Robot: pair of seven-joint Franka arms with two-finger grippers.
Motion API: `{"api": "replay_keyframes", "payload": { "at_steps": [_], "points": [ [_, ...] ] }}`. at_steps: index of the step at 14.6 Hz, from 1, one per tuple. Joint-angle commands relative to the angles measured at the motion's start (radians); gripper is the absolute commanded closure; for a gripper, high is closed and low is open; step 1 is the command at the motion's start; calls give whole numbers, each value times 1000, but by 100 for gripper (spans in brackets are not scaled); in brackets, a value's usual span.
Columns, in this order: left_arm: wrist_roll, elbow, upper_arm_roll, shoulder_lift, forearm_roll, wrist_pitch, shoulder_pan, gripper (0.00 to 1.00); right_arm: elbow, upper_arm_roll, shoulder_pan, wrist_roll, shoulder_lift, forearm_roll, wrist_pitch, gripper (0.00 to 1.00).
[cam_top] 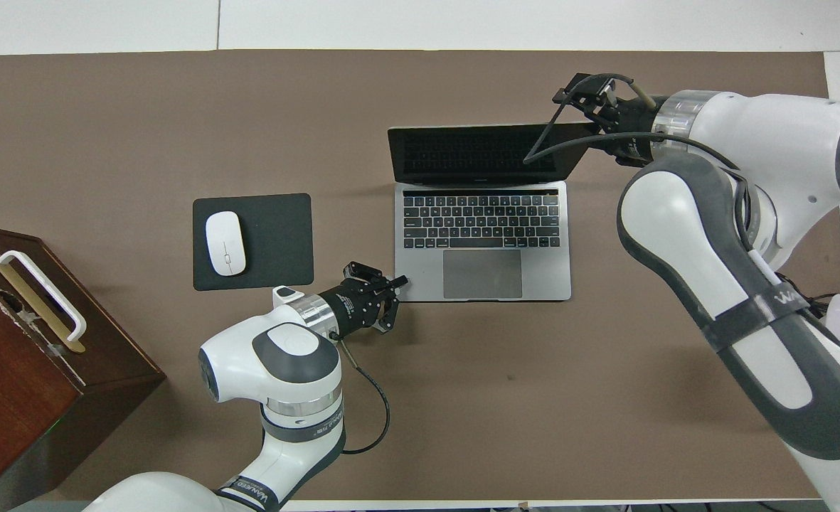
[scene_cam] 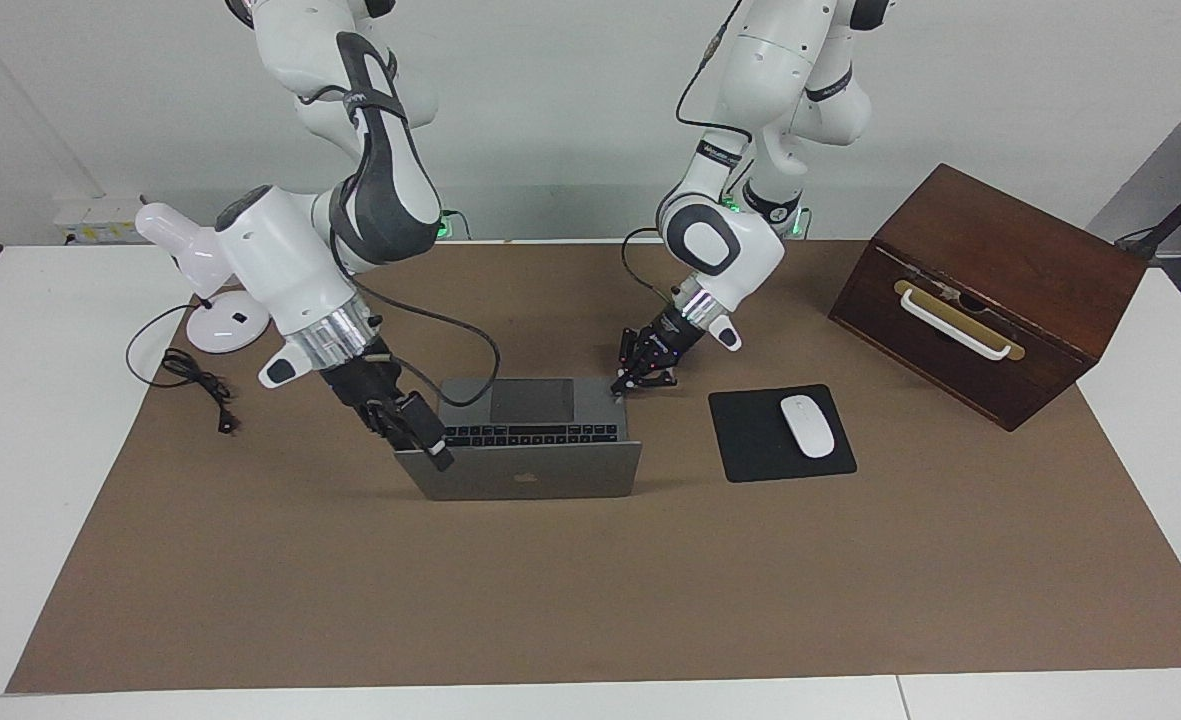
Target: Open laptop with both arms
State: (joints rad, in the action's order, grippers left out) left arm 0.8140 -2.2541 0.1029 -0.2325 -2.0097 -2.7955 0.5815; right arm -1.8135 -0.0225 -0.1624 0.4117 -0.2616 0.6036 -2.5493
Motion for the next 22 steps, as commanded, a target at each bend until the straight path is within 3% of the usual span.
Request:
{"api": "replay_keyframes", "payload": {
  "at_steps": [1,6,16,22],
  "points": [
    [-24,18,-9,-44,-29,-18,29,100,39,-2,15,-22,-24,-22,29,0],
    [-26,21,-9,-44,-29,-18,29,100,59,10,14,-11,-5,-22,156,0],
    [-23,45,-9,-10,-32,-19,12,100,68,36,14,53,105,-21,357,0],
    [-16,93,-12,18,-5,-35,-57,100,170,101,12,53,142,-24,550,0]
  ]
}}
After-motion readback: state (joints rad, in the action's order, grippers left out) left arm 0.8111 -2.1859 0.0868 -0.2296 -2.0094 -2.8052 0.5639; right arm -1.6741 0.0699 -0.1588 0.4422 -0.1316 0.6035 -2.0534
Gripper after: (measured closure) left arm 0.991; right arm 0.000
